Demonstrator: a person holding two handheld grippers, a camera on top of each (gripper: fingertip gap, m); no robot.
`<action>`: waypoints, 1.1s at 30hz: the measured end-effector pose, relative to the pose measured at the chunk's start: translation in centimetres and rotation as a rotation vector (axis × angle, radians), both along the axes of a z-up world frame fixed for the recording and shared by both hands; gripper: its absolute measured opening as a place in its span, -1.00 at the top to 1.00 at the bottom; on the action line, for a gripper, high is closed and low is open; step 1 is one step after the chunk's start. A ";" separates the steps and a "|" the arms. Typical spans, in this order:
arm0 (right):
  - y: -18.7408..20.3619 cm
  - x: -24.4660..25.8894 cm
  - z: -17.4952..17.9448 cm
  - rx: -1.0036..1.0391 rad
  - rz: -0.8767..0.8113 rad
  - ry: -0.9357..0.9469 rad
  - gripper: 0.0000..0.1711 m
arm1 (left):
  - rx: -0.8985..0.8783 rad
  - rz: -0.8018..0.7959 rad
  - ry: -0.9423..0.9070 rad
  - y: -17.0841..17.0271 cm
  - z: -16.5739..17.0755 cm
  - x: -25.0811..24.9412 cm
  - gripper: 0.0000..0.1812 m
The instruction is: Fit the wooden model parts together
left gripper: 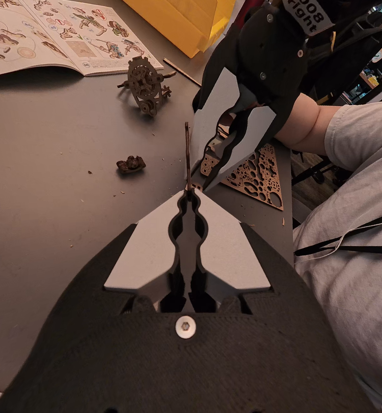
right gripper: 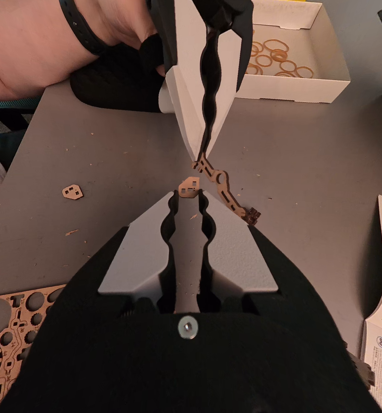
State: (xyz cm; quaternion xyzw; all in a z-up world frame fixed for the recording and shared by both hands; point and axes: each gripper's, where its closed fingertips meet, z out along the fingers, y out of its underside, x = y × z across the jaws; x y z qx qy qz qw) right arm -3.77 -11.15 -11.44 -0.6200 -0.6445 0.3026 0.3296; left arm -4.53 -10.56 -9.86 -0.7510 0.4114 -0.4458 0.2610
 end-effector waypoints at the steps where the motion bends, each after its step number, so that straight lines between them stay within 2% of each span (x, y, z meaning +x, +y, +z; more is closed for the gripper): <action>1: 0.0 0.0 0.0 0.002 0.001 0.002 0.80 | 0.000 0.000 0.000 0.0 0.0 0.0 0.99; 26: 0.8 -0.4 2.3 0.009 -0.048 0.134 0.81 | -0.009 0.000 -0.033 0.0 0.4 0.2 0.99; 33: 0.8 -0.5 3.2 -0.060 -0.054 0.198 0.81 | 0.010 0.006 -0.053 0.1 0.9 0.2 1.00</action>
